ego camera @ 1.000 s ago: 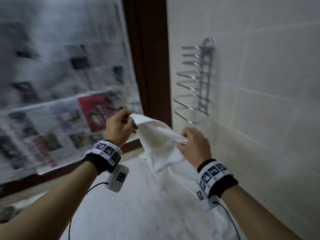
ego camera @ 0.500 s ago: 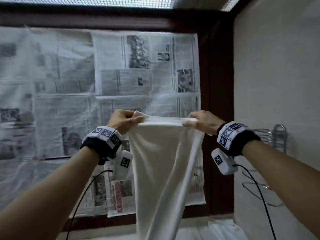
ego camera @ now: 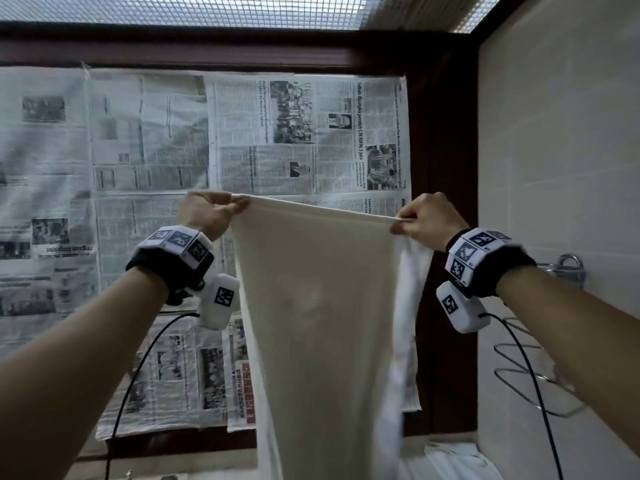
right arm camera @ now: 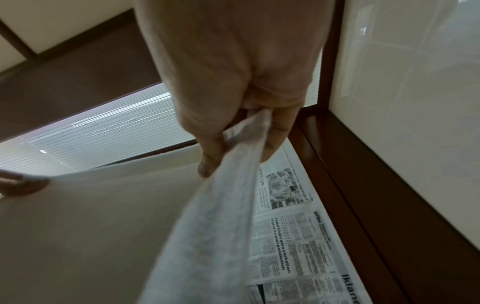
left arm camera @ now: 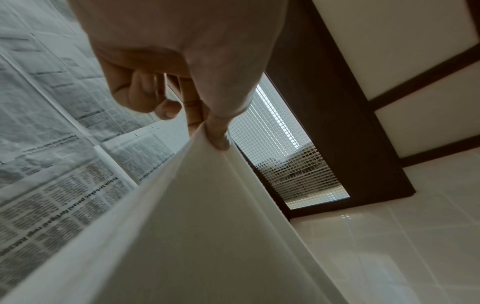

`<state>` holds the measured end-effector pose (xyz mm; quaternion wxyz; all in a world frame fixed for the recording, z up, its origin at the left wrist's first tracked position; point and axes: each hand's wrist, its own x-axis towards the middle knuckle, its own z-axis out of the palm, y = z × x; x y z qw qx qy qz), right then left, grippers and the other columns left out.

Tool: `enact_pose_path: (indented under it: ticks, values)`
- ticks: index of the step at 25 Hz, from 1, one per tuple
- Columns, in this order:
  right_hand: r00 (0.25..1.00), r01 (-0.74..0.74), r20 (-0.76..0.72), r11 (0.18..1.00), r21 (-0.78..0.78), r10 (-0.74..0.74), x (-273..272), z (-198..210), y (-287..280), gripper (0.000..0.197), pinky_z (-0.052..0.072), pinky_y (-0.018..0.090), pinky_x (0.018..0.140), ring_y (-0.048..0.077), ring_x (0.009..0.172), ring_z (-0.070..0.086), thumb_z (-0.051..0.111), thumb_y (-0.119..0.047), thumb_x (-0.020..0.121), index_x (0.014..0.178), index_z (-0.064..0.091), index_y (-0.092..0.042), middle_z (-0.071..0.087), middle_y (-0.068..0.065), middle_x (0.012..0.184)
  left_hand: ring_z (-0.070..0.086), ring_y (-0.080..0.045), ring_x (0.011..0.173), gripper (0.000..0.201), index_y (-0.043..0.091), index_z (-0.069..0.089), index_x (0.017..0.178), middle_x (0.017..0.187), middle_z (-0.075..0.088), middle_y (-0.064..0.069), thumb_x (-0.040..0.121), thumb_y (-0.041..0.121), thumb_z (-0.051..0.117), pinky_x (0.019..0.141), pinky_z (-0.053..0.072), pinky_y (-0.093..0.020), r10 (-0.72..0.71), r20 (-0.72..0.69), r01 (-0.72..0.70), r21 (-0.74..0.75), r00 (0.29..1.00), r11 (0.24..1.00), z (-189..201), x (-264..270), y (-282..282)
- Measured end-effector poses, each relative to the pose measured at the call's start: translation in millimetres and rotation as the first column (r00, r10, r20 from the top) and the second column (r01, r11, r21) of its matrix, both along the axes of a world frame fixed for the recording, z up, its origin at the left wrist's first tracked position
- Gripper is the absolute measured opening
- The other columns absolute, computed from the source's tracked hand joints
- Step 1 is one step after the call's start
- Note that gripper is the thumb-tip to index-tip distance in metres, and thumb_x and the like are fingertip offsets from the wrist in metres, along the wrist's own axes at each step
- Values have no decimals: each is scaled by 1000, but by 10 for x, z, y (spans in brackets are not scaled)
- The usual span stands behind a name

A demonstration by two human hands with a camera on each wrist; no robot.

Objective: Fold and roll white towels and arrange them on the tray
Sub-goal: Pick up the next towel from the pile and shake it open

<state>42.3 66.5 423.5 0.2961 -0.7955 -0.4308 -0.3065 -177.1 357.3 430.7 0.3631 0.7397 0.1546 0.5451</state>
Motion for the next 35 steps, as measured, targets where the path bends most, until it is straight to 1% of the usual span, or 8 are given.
enact_pose_path:
  ticks: [3,6,10,14,20,24,29,35]
  values:
    - [997,67,-28,997,35,-66,86,-33,-151,18,47,23,52,3,51,58,77,-33,80,66,70,-27,61,-9,53,62,-10,101,24,18,76,99,103,72,-1,79,31,79,84,44,-15,11,-7,-11,-30,1000,999,-50,-65,5]
    - [993,99,-66,993,66,-95,127,-109,-291,19,58,35,63,6,52,64,72,-37,84,69,70,-25,66,-6,52,63,-10,93,8,28,75,78,86,71,6,76,34,81,89,47,-23,-2,-20,0,-90,1000,996,-103,-118,-31]
    - [968,-86,-204,958,275,146,-80,-198,-435,24,52,28,47,14,52,66,64,-30,92,78,68,-11,70,8,69,45,-10,53,26,11,74,87,63,56,0,72,32,80,53,38,-23,-91,92,109,-223,992,969,-168,-242,-141]
    - [826,-205,-347,811,547,443,-497,-144,-555,25,38,24,44,16,44,56,53,-23,97,76,60,-14,61,6,60,26,-8,41,22,11,63,88,56,40,3,72,19,75,35,22,-18,-325,241,389,-301,914,871,-110,-416,-326]
    - [683,-220,-380,672,707,624,-814,175,-635,15,41,19,43,9,42,52,55,-22,96,88,62,-12,55,-7,45,26,-4,40,15,14,54,75,56,37,5,89,11,58,36,20,-12,-410,277,473,-225,869,852,152,-590,-735]
    - [623,-168,-476,700,694,621,-603,72,-500,10,37,15,39,5,41,51,59,-18,93,85,60,-14,55,-7,48,27,-4,37,26,18,46,67,50,36,7,90,12,57,36,20,-13,-351,269,424,-301,897,854,56,-425,-619]
    - [619,-68,-643,847,528,451,5,-768,-158,22,35,14,35,8,36,50,59,-17,94,73,53,-15,50,6,59,42,-8,27,19,5,58,67,36,43,3,84,6,68,31,34,-15,-145,47,152,-322,988,934,-817,110,-205]
    - [573,84,-816,986,143,70,529,-2642,323,20,47,21,42,12,44,60,63,-19,92,84,64,-1,62,12,64,66,-24,45,20,5,66,72,48,61,-12,91,13,66,45,57,-32,-164,-199,61,-444,966,894,-2771,658,12]
